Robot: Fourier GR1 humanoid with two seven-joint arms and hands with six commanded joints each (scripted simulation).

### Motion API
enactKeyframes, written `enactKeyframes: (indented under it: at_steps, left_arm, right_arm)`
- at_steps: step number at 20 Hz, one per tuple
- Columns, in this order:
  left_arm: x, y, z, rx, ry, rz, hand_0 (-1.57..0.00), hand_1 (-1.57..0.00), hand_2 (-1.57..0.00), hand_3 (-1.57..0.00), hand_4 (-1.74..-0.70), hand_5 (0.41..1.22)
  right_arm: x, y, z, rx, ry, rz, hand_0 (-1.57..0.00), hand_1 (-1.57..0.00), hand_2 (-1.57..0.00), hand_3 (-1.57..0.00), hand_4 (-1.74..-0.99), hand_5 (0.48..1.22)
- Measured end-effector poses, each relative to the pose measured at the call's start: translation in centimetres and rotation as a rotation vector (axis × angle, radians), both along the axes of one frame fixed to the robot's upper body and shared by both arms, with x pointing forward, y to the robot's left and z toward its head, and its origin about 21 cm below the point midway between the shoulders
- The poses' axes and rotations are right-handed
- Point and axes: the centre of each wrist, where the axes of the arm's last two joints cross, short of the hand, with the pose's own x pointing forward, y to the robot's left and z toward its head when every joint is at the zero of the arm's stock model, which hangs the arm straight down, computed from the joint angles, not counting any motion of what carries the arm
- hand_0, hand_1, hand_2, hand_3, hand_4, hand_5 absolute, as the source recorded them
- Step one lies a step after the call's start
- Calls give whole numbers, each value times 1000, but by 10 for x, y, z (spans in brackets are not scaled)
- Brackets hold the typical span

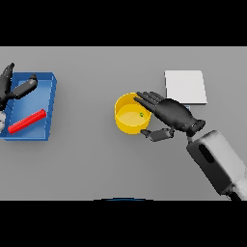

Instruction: Pick up the red beaker and tilt it to pour out 1 green nut into yellow bowl. Pick up the yellow bowl and place it on the metallic measuring scale.

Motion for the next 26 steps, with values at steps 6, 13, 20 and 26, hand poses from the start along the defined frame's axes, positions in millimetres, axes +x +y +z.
enactKeyframes:
  at_steps: [6,13,20,26]
  left_arm:
    - [3,0,7,0,-11,2,1,1,1,1,-793,720]
    - [4,4,5,10,-13,-8,1,1,1,1,-797,734]
    - [4,6,7,7,-15,4,1,1,1,1,-795,732]
    - [7,6,9,9,-22,-6,1,1,1,1,-793,722]
  right_arm:
    - [19,22,-5,-133,52,129,1,1,1,1,-1250,686]
    - [32,39,-14,-233,125,180,1,1,1,1,-1281,674]
    - [37,47,-18,-333,157,214,1,1,1,1,-1304,703]
    - [38,60,-22,-400,155,196,-258,-236,-233,-249,-1387,900]
